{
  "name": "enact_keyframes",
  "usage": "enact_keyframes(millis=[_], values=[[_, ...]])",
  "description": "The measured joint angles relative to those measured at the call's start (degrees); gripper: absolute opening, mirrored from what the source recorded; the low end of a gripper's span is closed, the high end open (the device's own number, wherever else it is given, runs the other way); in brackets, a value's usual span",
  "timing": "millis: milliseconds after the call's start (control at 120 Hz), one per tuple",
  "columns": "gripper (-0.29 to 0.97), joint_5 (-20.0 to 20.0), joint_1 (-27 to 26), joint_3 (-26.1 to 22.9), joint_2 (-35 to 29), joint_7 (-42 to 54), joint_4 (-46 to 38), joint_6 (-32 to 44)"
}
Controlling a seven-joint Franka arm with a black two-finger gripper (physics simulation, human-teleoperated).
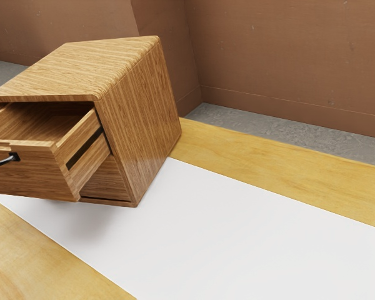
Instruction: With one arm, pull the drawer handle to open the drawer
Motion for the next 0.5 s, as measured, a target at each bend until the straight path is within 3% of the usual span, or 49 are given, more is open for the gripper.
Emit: enact_keyframes(millis=[350,500], values=[[0.68,0.2,-0.8,1.3,4.2,0.1,0.6,1.7],[0.68,0.1,-0.6,0.8,1.6,0.0,-1.4,2.1]])
